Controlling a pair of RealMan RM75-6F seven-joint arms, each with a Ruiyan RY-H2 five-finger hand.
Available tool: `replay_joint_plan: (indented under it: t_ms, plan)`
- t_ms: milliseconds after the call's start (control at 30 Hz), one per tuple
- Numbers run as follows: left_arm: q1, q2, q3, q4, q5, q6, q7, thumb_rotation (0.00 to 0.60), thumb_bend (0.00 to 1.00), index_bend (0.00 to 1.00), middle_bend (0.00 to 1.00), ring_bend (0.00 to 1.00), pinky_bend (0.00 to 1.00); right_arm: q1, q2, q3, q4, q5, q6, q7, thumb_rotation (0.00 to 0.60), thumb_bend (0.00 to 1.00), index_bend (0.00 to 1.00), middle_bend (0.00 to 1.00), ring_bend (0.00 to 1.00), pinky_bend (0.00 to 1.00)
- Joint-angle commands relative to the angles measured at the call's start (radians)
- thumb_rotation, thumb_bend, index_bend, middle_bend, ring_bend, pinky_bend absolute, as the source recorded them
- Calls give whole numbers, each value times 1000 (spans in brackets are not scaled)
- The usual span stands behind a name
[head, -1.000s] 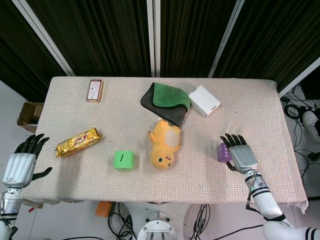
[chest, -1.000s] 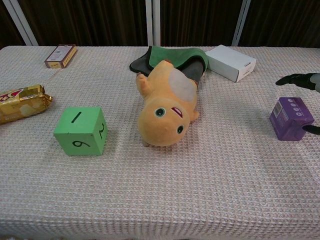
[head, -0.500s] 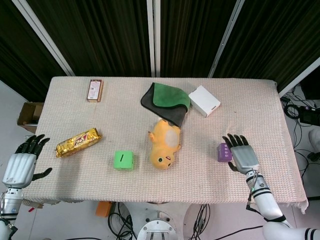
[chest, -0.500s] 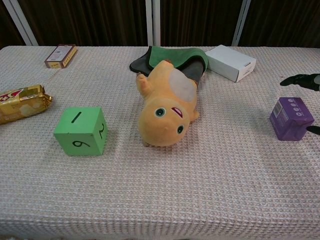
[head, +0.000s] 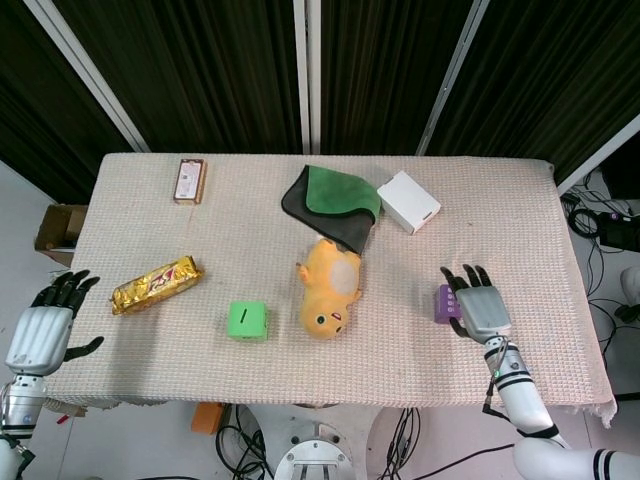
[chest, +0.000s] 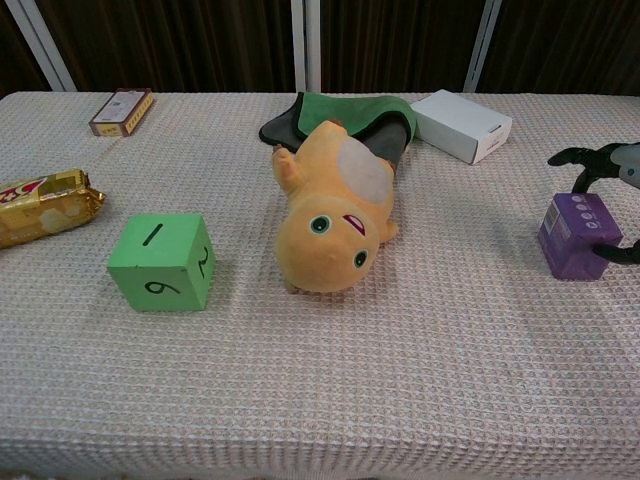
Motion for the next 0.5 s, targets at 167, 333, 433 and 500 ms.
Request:
replay_joint_plan:
  t_ms: [167,333,433,500]
  plan:
    - [1,1,2,-1,2,2,1,600,129,165,97,83,228,-6,-7,-4,5,-41,18,28,600,315,0,454,1,0]
    - [1,3,4,-6,5,2,8,600,129,165,97,83,228,-28,-37,-2,59,-243,53,267,600,327,0,551,70,0]
    - [1,3,5,-8,4,0,15,600,129,166,97,82,228,-34,-76,-14,160,-355,65,446,600,328,0,569,70,0]
    - [0,2,6,-8,1,-4,18,600,129,165,97,83,228,-32,-99,-21,221,-393,59,533,600,335,0,576,70,0]
